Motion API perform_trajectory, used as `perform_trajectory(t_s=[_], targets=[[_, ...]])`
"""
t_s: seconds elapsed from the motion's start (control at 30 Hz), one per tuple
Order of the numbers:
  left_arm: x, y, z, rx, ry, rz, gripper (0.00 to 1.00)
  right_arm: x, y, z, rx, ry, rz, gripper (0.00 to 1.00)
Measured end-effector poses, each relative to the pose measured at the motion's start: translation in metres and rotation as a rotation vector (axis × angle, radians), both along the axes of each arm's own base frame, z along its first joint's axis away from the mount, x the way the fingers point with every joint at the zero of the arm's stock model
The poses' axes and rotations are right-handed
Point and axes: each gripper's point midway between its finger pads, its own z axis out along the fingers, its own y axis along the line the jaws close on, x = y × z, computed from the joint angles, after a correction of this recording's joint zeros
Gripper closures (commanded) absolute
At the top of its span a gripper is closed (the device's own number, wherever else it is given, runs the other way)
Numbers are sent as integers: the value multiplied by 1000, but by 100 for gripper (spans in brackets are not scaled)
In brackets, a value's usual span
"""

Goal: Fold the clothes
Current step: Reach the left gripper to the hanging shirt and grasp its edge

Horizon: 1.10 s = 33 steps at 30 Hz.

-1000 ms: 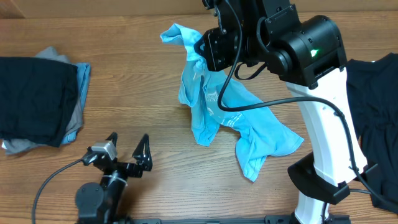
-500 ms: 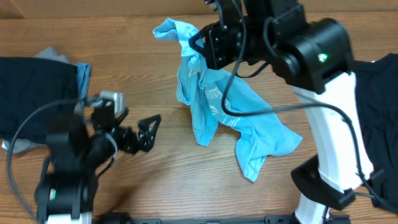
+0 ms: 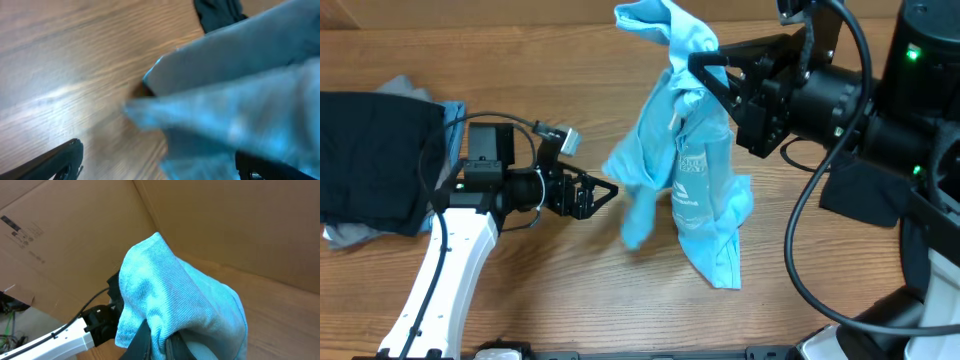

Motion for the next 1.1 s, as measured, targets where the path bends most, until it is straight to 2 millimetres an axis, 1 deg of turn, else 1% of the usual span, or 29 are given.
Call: perform_trajectory(t_s=[0.2,0.27,0.37,0.4,0.43,0.47,0.57,0.63,0.77,0.83,0.87,0.9,0.93,1.0,1.03,1.1], targets=[[11,-4,12,-18,-106,-30,0,4,8,-7,3,32,25,96],[10,-7,14,-28,-116,-44,4,3,9,-6,8,33,30,96],[5,-16,15,-41,-114,-77,32,2,9,-5,11,34,37,96],[4,-19,16,-42,-119,-89,39,3,9,-5,11,33,37,96],[1,-23,16,-46,-121,-103,38,2,9,-5,11,34,37,96],[-1,-27,17,-48,-125,-118,35,2,9,-5,12,34,38,96],[-5,-36,17,-49,-135,-153,34,2,9,-5,12,35,37,96],[-7,-40,18,-51,-144,-168,37,2,9,-5,12,36,37,96],[-5,-43,21,-53,-173,-181,40,2,9,-6,12,37,37,95],[-4,-43,22,-53,-184,-182,44,2,9,-6,12,37,37,95],[-4,-44,22,-53,-184,-182,53,2,9,-6,12,38,38,95],[-4,-43,22,-53,-185,-182,65,2,10,-6,12,38,38,95],[-4,-44,22,-52,-186,-183,72,2,10,-6,12,39,40,95],[-4,-44,23,-53,-188,-184,94,1,10,-6,13,40,44,95],[-4,-44,23,-54,-183,-181,96,1,10,-6,14,42,47,96],[-4,-44,23,-52,-191,-185,96,-1,11,-7,13,47,52,96]])
